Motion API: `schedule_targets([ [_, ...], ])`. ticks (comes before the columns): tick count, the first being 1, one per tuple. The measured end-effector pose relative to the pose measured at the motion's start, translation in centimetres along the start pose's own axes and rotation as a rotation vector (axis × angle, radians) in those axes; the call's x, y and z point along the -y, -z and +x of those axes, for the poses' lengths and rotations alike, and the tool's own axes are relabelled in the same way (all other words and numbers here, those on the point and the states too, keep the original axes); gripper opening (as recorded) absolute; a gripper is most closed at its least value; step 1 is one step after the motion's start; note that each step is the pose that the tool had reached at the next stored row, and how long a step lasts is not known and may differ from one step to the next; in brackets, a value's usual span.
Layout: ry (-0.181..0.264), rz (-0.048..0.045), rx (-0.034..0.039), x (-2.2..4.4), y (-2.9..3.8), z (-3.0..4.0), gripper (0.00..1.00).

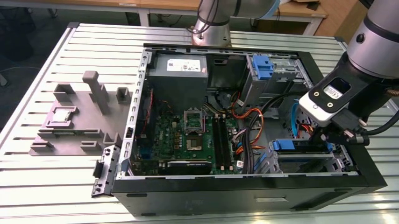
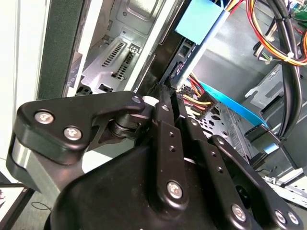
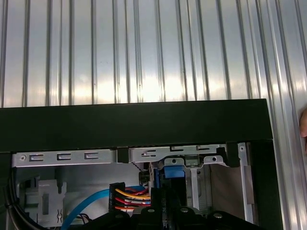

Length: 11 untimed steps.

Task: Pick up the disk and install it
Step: 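Insert the first disk wire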

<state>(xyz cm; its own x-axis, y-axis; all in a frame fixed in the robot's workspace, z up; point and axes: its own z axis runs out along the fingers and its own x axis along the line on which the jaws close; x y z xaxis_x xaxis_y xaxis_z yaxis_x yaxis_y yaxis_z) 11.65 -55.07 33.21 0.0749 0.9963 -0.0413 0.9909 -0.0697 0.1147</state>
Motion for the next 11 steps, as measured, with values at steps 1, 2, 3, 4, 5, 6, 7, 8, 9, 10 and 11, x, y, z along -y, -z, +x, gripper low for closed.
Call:
schedule_targets([
  [1,0.0,0.0,0.0,0.0,-0.01,0.0,0.17],
  [2,0.0,0.0,0.0,0.01,-0.03,0.0,0.17],
  [3,0.0,0.0,-0.0002,0.01,-0.07,-0.01,0.17],
  [4,0.0,0.0,-0.0001,0.01,-0.09,-0.01,0.17],
  [5,0.0,0.0,-0.0002,0.01,-0.12,-0.01,0.17],
  [6,0.0,0.0,-0.0002,0.02,-0.15,-0.02,0.17],
  [7,0.0,0.0,-0.0003,0.02,-0.2,-0.04,0.17],
  [8,0.0,0.0001,-0.0004,0.03,-0.24,-0.06,0.17],
  [9,0.0,0.0,-0.0006,0.03,-0.3,-0.09,0.17],
  [10,0.0,0.0001,-0.0011,0.04,-0.38,-0.12,0.17],
  [11,0.0,0.0001,-0.0015,0.04,-0.44,-0.14,0.17],
])
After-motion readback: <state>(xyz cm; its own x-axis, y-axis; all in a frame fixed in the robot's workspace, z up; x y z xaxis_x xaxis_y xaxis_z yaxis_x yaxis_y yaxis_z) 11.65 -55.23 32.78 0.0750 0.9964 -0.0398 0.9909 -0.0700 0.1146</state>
